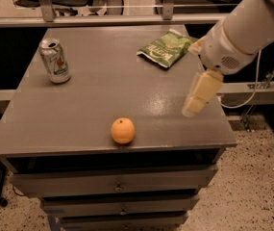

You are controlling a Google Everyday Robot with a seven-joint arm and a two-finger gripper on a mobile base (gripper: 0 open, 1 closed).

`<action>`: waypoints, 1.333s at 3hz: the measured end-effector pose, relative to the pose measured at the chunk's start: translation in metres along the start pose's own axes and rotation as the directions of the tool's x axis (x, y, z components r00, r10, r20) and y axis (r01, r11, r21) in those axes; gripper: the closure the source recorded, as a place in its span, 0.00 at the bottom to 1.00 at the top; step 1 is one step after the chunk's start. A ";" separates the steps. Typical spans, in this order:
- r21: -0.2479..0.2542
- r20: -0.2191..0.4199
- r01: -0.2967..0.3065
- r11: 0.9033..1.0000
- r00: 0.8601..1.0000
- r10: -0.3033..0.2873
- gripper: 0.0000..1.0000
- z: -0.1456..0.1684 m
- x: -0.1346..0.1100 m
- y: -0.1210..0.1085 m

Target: Knock 7up can over

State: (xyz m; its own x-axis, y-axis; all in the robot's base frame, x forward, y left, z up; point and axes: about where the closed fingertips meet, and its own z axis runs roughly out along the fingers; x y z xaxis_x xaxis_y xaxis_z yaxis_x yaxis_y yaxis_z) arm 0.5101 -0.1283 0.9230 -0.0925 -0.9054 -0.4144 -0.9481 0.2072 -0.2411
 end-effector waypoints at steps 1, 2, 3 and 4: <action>-0.024 0.179 0.015 1.000 0.984 -0.011 0.00 0.062 -0.055 -0.025; -0.066 0.324 0.020 0.998 0.946 0.002 0.00 0.116 -0.115 -0.030; -0.102 0.435 0.026 0.994 0.900 0.021 0.00 0.160 -0.182 -0.028; -0.131 0.527 0.030 0.991 0.849 0.044 0.00 0.184 -0.248 -0.028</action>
Offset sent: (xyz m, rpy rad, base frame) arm 0.1095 0.2330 -0.0690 0.5092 0.0004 0.1735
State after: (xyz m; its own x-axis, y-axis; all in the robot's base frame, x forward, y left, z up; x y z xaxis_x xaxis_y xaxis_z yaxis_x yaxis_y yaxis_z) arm 0.6158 0.1589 0.8712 0.0398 -0.5641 -0.8248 -0.9821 0.1300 -0.1363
